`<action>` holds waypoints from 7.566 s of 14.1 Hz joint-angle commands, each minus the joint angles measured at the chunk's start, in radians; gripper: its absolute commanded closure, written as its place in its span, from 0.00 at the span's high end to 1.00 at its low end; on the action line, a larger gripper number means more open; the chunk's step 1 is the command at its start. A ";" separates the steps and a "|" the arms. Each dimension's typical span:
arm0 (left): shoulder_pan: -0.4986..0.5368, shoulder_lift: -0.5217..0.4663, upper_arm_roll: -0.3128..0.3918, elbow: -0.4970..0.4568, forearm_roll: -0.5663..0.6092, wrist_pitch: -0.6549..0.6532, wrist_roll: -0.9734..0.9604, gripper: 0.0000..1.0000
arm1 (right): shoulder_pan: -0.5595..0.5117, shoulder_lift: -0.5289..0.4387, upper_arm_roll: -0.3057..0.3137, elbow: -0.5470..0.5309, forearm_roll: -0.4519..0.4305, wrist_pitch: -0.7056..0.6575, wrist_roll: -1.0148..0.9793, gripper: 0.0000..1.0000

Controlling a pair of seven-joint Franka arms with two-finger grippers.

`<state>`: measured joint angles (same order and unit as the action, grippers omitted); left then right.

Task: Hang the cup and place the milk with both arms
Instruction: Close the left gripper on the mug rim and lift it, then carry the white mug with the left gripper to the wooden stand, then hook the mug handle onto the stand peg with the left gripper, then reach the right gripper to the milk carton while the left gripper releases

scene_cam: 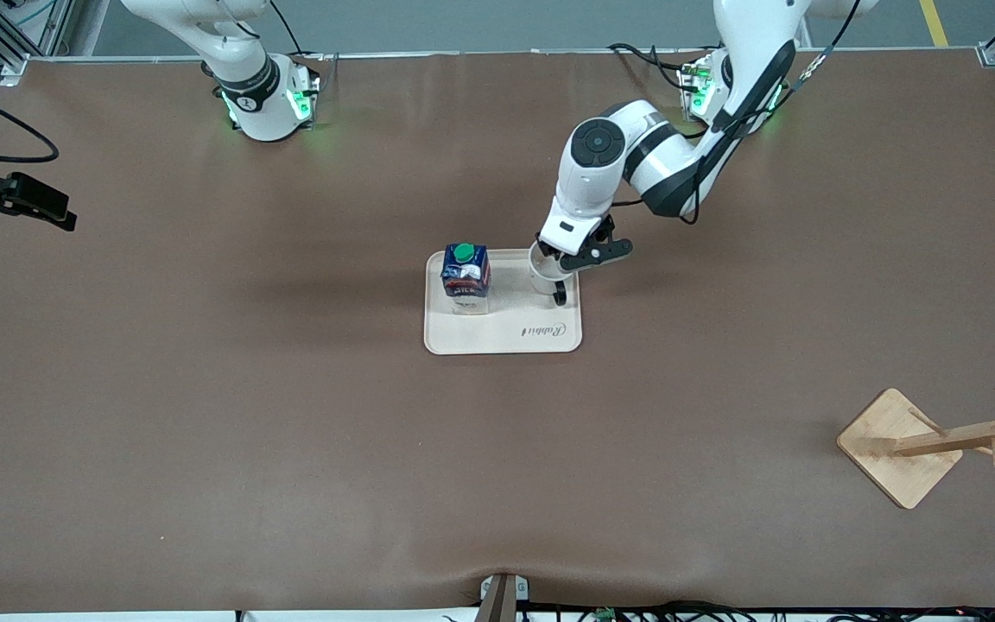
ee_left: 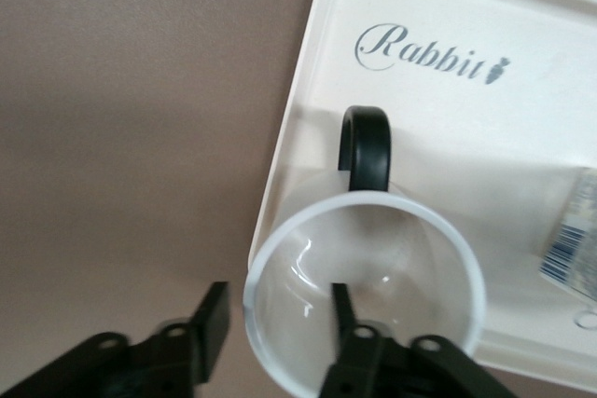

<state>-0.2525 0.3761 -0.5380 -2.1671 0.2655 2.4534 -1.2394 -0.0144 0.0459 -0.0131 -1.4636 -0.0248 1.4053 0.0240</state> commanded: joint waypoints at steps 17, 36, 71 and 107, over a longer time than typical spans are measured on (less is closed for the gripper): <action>0.071 0.047 0.018 0.279 0.132 -0.209 0.020 0.00 | -0.016 0.000 0.010 -0.012 -0.007 -0.003 -0.015 1.00; 0.358 0.052 0.039 0.408 0.172 -0.185 0.459 0.00 | -0.019 0.003 0.008 -0.009 -0.003 -0.020 -0.013 1.00; 0.602 -0.056 0.009 0.599 0.034 -0.528 1.023 0.00 | 0.050 0.057 0.012 -0.006 0.043 0.009 -0.002 1.00; 0.903 -0.036 0.015 0.699 -0.068 -0.608 1.494 0.00 | 0.636 0.330 0.015 -0.078 0.289 0.448 0.795 1.00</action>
<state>0.6402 0.3379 -0.5163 -1.4981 0.2180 1.8592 0.2237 0.6036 0.3491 0.0143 -1.5342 0.2489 1.8151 0.7894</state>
